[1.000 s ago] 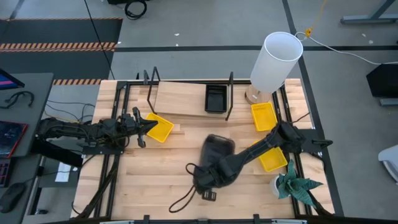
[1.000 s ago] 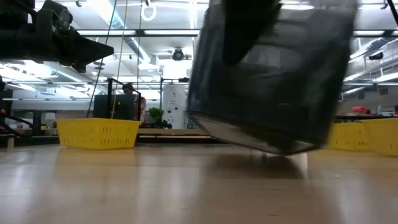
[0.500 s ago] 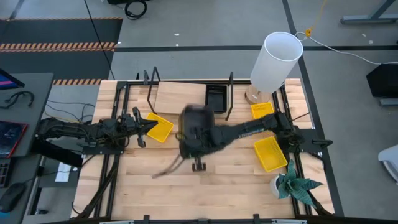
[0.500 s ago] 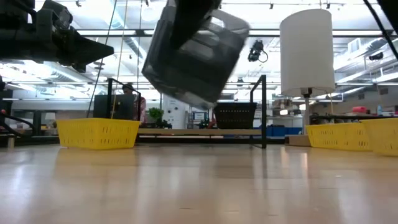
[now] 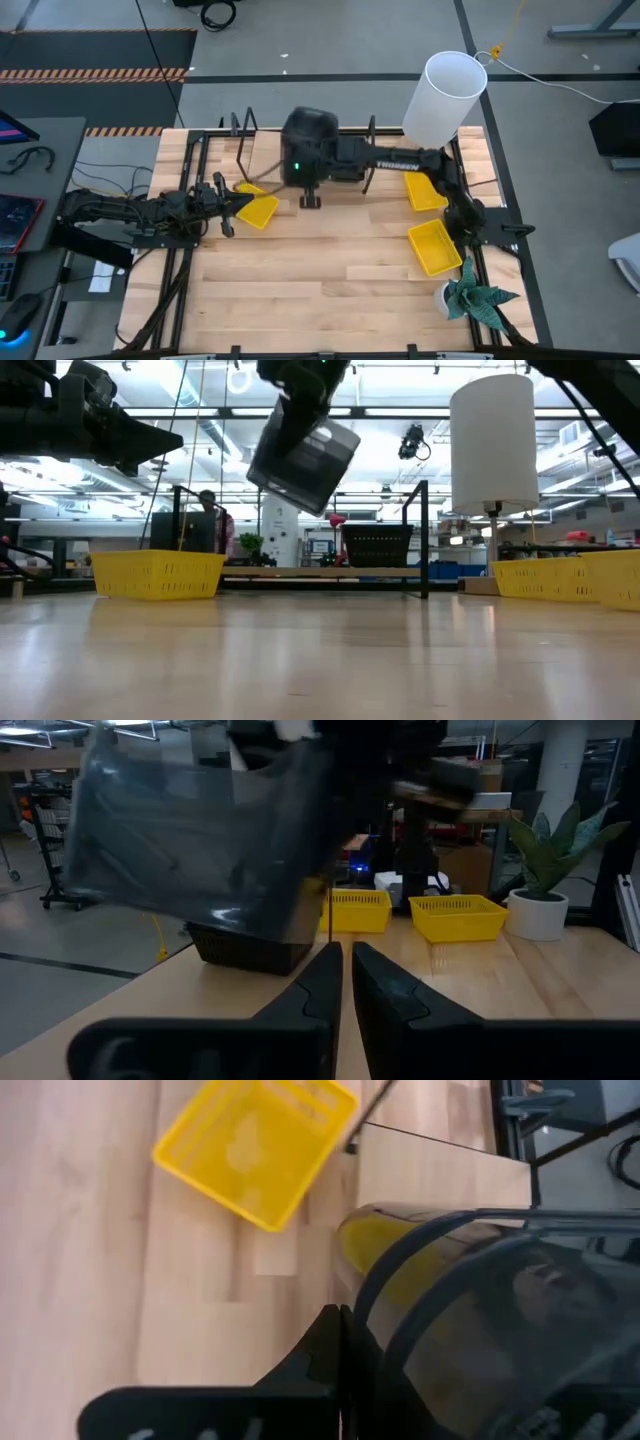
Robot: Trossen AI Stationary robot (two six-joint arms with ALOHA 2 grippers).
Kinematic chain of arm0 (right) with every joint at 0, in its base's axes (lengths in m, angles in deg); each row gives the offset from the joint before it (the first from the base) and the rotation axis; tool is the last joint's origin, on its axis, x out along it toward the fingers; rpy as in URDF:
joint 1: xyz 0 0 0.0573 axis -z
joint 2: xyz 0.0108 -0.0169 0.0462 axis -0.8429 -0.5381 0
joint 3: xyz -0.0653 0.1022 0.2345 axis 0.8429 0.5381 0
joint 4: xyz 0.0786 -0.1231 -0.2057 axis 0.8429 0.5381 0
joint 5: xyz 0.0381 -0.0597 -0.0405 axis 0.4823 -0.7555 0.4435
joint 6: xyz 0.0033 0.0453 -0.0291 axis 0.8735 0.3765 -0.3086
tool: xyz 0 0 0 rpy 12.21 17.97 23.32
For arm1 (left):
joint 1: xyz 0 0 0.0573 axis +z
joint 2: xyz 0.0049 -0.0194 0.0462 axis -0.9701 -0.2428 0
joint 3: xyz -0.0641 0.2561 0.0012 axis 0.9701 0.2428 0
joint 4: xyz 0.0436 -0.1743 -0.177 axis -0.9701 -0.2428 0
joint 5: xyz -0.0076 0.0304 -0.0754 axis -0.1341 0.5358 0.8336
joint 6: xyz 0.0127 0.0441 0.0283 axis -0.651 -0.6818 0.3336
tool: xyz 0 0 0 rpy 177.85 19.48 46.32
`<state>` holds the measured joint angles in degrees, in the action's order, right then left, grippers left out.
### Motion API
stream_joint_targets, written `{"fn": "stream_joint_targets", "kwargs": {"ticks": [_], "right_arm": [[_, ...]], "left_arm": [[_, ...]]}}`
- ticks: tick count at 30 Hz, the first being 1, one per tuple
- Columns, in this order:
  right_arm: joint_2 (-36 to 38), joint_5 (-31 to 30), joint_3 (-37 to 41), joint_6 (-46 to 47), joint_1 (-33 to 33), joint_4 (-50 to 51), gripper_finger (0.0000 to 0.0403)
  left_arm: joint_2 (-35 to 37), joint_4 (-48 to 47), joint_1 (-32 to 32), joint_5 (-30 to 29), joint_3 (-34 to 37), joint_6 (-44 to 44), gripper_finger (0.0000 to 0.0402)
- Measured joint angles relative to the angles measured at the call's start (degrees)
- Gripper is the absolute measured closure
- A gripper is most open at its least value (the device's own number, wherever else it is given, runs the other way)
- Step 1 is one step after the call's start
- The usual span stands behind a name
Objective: Stack baskets on shelf by color
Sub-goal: Put the stacked light black bins on the shelf
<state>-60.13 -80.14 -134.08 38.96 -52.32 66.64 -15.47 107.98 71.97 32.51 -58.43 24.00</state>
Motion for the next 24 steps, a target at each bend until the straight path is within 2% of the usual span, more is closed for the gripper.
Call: {"fn": "stream_joint_targets", "kwargs": {"ticks": [9,14,24], "right_arm": [[0.0,5.41,0.0,-6.19,6.7,-1.66,0.0385],[0.07,8.59,3.59,-7.69,8.2,-5.87,0.0385],[-0.02,8.53,10.39,-8.54,8.46,-10.67,0.0385]], "left_arm": [[-0.01,0.0,0.01,-0.02,0.0,0.0,0.0376],[0.0,0.0,0.0,-0.01,0.0,0.0,0.0371],[-0.01,-0.02,0.01,0.0,0.0,0.0,0.0372]]}}
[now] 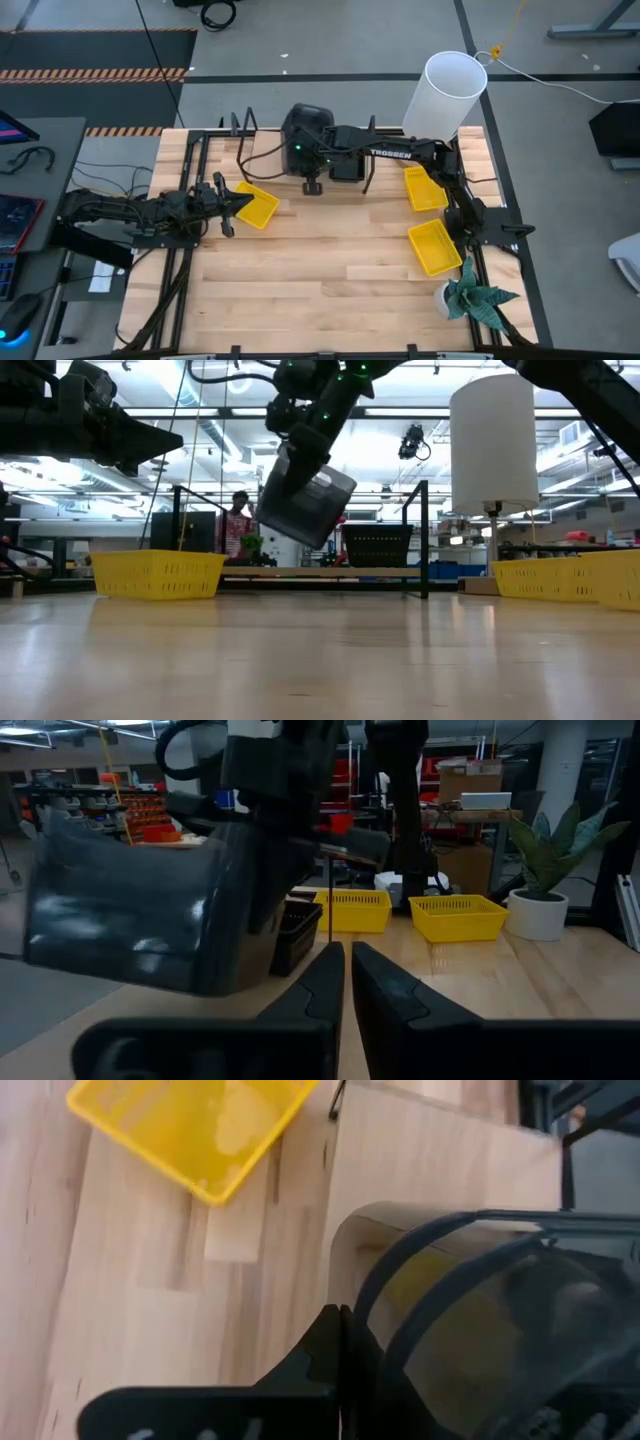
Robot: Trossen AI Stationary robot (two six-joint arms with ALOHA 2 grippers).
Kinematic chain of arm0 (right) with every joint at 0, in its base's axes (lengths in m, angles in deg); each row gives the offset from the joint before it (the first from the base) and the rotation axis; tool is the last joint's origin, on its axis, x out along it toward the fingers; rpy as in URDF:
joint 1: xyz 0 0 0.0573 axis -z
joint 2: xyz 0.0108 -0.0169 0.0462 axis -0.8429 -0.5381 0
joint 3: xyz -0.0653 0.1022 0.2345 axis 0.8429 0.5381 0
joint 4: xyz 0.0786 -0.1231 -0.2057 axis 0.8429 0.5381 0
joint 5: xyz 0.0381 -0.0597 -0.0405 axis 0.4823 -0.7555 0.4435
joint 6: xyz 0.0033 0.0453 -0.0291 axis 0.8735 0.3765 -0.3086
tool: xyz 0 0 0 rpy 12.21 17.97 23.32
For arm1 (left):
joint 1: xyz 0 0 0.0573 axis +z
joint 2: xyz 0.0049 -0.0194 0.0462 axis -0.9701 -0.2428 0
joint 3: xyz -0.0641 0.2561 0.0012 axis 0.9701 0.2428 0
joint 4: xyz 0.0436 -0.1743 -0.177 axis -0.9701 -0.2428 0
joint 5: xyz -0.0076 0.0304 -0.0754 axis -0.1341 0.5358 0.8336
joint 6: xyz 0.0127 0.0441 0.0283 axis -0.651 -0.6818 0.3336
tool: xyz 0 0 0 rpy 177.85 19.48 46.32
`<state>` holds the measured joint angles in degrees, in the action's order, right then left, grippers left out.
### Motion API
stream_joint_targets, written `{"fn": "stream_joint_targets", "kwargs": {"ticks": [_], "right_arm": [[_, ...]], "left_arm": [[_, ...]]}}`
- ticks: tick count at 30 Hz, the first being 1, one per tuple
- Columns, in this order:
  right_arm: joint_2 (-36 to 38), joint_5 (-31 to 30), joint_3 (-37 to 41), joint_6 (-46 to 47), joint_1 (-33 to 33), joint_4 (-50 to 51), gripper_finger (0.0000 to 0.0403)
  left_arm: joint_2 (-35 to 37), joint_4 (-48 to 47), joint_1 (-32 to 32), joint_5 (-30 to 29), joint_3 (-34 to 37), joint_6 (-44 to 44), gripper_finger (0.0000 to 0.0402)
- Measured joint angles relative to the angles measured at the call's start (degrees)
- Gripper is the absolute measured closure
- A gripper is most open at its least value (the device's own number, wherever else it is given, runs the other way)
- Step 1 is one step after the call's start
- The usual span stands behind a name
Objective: Stack baskets on shelf by color
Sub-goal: Put the stacked light black bins on the shelf
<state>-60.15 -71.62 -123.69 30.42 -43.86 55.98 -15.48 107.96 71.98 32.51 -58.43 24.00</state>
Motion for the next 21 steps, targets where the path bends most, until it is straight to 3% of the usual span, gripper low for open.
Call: {"fn": "stream_joint_targets", "kwargs": {"ticks": [21], "right_arm": [[0.07,-0.29,0.12,8.67,-0.61,-0.28,0.034]], "left_arm": [[0.01,0.0,-0.01,-0.01,0.0,0.0,0.0374]]}}
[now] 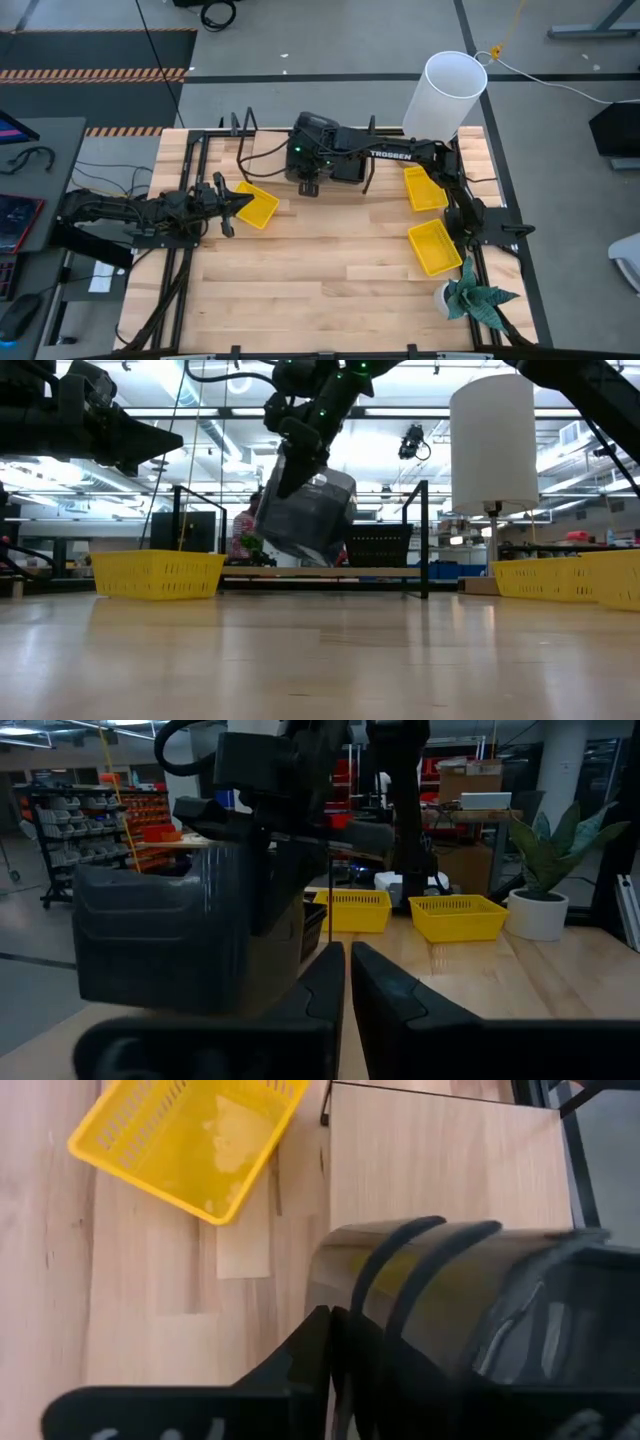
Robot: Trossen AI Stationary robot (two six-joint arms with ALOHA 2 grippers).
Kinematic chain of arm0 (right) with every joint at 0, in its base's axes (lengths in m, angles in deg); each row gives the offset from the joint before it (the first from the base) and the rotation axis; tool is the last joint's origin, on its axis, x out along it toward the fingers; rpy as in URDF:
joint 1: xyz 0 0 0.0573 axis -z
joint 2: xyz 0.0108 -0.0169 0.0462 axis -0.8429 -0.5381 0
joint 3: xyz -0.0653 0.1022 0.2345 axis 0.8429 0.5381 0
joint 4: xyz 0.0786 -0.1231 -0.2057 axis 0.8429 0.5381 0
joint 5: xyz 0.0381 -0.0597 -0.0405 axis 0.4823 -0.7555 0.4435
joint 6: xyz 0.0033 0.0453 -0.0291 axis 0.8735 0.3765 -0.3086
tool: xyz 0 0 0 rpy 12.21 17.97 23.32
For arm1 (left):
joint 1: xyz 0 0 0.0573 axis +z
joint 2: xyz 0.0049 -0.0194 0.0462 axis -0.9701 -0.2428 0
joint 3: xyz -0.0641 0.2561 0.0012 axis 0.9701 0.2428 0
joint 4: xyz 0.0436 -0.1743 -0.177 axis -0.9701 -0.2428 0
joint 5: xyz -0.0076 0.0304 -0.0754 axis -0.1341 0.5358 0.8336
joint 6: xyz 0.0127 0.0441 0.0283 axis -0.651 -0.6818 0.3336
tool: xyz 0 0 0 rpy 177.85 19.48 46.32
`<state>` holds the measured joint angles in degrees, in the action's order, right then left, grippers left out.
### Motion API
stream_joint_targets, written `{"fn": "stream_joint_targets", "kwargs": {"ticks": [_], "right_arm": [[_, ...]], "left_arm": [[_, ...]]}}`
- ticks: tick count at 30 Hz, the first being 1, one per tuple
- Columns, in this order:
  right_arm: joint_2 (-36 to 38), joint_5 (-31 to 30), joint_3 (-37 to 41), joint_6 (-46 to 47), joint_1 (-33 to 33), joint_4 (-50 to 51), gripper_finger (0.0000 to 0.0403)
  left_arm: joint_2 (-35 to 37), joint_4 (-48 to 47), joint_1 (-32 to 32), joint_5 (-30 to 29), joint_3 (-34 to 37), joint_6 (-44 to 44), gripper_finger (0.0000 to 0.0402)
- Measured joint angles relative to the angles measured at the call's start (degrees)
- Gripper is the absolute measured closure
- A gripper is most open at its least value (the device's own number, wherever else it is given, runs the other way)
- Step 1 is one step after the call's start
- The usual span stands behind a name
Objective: Stack baskets on shelf by color
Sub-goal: Put the stacked light black bins on the shelf, then stack the yellow bin on the top of the yellow bin
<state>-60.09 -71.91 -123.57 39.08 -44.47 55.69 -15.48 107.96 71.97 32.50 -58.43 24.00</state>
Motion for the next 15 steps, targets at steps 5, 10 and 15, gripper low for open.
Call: {"fn": "stream_joint_targets", "kwargs": {"ticks": [5,10,15], "right_arm": [[0.07,0.02,0.0,-0.43,0.0,-0.22,0.0331],[0.07,-0.01,0.0,-0.82,0.02,-0.49,0.0313],[0.07,-0.1,-0.02,-2.26,0.02,0.46,0.0296]], "left_arm": [[0.01,-0.01,0.01,0.01,0.0,0.0,0.0374],[-0.01,-0.01,0.02,0.01,0.0,0.0,0.0367],[0.01,0.02,0.02,-0.01,0.0,0.0,0.0368]]}}
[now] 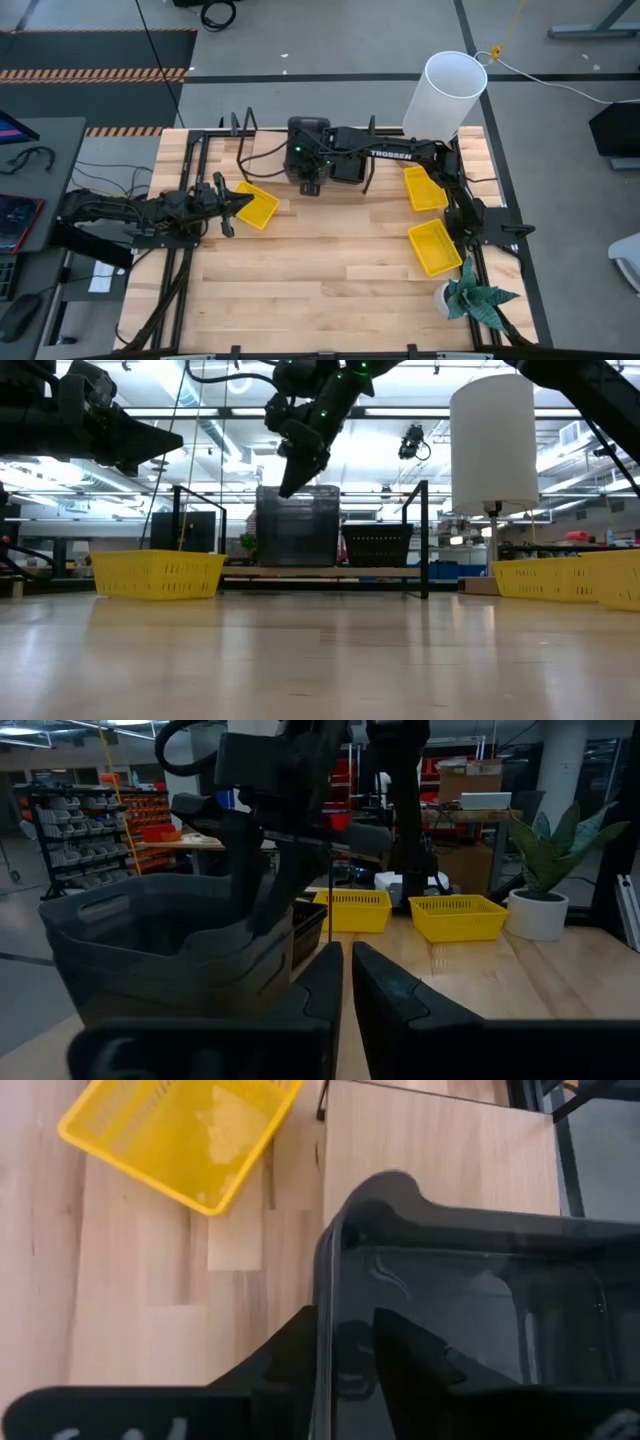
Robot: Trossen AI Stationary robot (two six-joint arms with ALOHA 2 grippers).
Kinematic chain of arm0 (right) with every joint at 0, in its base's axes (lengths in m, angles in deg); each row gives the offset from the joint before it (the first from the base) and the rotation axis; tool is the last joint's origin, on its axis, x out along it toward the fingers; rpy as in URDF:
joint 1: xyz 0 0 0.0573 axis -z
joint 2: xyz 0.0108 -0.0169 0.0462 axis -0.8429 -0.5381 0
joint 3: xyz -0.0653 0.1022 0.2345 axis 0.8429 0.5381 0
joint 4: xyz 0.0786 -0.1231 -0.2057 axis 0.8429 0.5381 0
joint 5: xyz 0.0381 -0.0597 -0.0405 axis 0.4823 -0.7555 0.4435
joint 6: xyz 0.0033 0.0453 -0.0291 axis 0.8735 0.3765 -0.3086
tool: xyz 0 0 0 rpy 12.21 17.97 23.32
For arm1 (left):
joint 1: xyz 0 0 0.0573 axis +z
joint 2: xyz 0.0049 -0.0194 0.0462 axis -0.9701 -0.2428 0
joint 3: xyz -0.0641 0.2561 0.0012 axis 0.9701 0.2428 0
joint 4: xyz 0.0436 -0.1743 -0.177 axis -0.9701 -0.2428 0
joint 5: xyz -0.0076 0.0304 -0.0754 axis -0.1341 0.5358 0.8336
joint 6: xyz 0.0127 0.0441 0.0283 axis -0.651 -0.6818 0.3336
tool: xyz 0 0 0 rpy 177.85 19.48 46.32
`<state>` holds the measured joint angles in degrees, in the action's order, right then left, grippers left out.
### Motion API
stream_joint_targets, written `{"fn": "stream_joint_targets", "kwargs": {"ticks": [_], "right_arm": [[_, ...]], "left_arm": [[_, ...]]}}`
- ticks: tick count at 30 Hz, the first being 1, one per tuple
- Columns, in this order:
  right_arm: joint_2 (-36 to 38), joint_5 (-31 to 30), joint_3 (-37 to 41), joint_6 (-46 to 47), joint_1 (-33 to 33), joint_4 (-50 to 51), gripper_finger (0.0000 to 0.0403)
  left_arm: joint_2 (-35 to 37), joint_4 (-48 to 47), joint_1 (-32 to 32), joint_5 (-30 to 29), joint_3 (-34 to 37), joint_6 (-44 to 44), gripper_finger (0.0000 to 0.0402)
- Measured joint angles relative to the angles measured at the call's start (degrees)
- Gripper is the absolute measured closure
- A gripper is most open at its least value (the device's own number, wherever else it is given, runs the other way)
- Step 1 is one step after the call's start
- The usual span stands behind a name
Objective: Stack baskets on shelf by color
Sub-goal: Stack the yellow bin on the top of the yellow bin
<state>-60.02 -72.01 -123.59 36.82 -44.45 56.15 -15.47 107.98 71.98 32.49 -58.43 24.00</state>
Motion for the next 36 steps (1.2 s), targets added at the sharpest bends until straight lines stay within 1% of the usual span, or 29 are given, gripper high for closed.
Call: {"fn": "stream_joint_targets", "kwargs": {"ticks": [4,8,12,16,18,22,25,28,32,36], "right_arm": [[0.02,-2.74,-0.4,-0.59,-0.54,0.19,0.0293],[0.11,-2.71,-3.42,-0.93,-0.99,1.0,0.0292],[0.11,-2.52,-7.37,-0.86,-1.68,5.2,0.0292],[0.11,-2.47,-10.73,-0.53,-2.89,11.52,0.0293],[0.98,-2.0,-11.14,-0.45,-3.48,13.11,0.0295],[5.5,0.11,-9.88,0.13,-4.34,12.41,0.0304],[9.11,0.23,-7.29,1.73,-4.78,12.35,0.031],[13.01,0.06,-2.58,3.4,-5.71,10.9,0.0313],[19.24,-0.11,5.55,5.51,-7.84,8.89,0.0314],[25.13,-3.1,15.45,7.06,-10.19,7.79,0.0314]], "left_arm": [[-0.01,-0.02,0.0,0.02,0.0,0.0,0.0374],[0.0,0.0,0.0,0.02,0.0,0.0,0.0376],[-0.01,-0.02,0.0,0.01,0.0,0.0,0.037],[-0.02,0.0,0.0,0.02,0.0,0.0,0.0366],[-0.01,-0.02,-0.01,0.02,0.0,0.0,0.0366],[-0.02,0.0,-0.02,0.02,0.0,0.0,0.0372],[0.0,0.0,-0.02,0.02,0.0,0.0,0.0376],[-0.01,0.0,-0.01,0.02,0.0,0.0,0.0375],[-0.02,0.0,0.0,0.02,0.0,0.0,0.037],[-0.01,-0.01,-0.02,0.02,0.0,0.0,0.0366]]}}
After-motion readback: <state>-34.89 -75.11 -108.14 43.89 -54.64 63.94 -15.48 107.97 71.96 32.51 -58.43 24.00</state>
